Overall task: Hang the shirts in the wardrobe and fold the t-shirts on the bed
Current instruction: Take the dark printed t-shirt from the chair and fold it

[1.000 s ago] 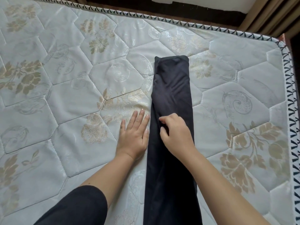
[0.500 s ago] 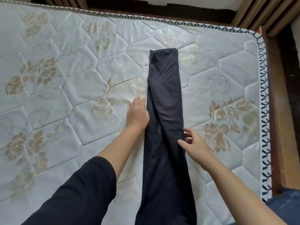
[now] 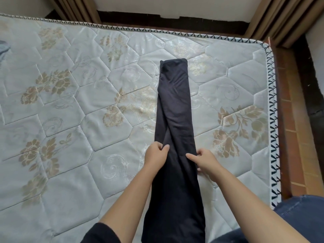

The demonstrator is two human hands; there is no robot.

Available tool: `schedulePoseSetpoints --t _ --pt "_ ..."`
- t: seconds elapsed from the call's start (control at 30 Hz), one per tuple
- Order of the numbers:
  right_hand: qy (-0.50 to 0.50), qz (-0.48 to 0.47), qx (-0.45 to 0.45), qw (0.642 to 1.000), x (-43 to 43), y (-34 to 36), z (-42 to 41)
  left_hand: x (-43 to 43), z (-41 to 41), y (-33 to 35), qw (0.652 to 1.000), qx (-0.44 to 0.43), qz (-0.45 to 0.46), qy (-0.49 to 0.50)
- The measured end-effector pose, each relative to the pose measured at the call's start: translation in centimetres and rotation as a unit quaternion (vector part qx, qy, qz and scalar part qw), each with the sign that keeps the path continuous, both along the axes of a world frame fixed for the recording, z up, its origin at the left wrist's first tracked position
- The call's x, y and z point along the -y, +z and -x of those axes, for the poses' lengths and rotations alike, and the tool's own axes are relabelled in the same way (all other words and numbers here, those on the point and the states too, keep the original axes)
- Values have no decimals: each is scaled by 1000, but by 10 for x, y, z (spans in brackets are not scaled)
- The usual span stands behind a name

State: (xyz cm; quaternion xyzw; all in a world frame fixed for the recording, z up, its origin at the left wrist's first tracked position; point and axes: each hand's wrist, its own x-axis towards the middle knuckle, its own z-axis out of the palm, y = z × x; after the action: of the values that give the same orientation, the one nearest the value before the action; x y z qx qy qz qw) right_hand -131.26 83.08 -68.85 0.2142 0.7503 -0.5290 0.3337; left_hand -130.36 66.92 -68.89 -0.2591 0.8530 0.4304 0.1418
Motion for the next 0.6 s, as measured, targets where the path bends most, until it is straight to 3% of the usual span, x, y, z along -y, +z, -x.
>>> schedulePoseSetpoints --t 0.13,0.27,0.37,0.43,0.53,0.6 --pt "0 -24 -14 1000 -1 -8 0 13 -27 1 992 -54 -47 105" --pt "9 -22 -30 999 1 -1 -2 24 -40 -9 985 -3 -58 165" --pt "25 16 5 1000 -2 2 -13 26 -39 -5 989 13 -90 120" --pt "32 7 10 999 -7 -4 -20 23 -43 -1 992 -22 -82 93" --pt "-8 11 12 1000 -12 -11 -25 23 -55 -1 989 -80 -31 123" --pt "-20 20 7 1000 -11 -11 -25 23 -64 -6 991 -55 -29 116"
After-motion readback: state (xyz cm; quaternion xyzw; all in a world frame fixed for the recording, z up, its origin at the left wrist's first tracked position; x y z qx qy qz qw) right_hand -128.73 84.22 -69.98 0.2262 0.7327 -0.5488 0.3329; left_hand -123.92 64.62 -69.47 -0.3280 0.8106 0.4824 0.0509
